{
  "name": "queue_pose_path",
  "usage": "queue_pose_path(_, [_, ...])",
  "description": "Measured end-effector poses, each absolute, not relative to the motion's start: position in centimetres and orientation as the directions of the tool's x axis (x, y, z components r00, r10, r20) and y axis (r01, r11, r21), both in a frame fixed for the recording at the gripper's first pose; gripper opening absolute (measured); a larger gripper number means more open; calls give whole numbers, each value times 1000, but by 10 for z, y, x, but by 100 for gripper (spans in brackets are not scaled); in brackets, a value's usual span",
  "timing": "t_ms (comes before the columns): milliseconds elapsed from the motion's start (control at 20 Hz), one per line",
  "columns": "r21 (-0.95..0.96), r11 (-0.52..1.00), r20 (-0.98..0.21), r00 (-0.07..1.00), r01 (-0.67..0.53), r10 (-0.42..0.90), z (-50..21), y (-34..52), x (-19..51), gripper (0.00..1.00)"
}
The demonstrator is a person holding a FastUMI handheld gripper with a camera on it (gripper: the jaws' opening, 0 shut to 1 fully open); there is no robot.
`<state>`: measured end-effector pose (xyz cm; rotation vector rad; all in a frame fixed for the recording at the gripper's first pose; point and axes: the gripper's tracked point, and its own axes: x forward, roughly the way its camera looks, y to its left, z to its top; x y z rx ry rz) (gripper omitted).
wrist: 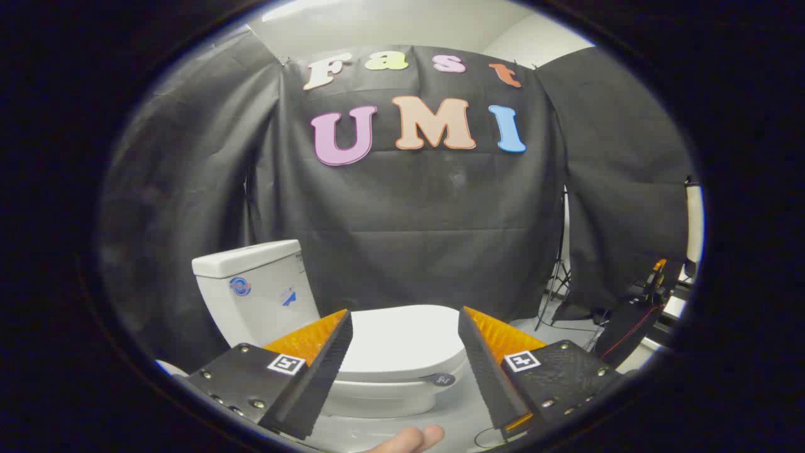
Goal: Open the toilet lid.
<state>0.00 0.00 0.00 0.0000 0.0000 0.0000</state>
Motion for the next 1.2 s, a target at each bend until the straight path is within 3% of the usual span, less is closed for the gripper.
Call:
queue_pose_path(750, [28,997,-47,996,73,-71,-78,-27,34,100])
queue_pose_path(1200, [131,991,-77,997,-4,14,-143,-30,72,100])
